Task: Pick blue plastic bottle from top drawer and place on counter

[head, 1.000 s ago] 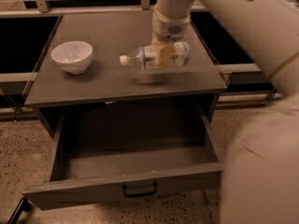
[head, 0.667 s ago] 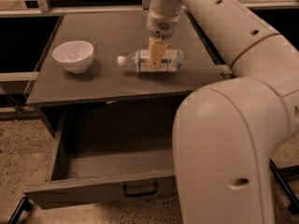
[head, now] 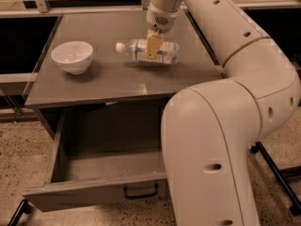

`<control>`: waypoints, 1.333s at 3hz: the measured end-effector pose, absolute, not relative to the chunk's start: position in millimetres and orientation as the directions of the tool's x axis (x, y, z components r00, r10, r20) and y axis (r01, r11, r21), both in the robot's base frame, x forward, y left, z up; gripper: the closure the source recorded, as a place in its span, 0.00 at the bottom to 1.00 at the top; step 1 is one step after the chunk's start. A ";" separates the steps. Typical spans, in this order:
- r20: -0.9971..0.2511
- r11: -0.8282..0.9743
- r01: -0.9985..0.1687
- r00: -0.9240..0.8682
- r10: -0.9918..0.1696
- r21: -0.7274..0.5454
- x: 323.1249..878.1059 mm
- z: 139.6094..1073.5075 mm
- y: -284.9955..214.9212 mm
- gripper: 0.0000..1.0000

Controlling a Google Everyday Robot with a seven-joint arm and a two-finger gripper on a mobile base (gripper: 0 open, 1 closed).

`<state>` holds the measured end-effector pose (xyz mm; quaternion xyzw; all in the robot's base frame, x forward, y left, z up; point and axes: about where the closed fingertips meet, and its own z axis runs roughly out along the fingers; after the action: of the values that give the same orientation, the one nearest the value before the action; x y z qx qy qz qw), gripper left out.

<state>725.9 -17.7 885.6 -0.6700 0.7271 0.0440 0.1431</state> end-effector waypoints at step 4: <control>-0.350 0.079 -0.980 -0.010 -0.937 -0.184 729.3 892.9 -24.5 0.00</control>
Offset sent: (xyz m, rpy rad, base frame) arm 0.0007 0.0006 -0.0006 0.0007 -0.0016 0.0003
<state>729.3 -24.5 892.9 -0.6764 0.7083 0.0555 0.1940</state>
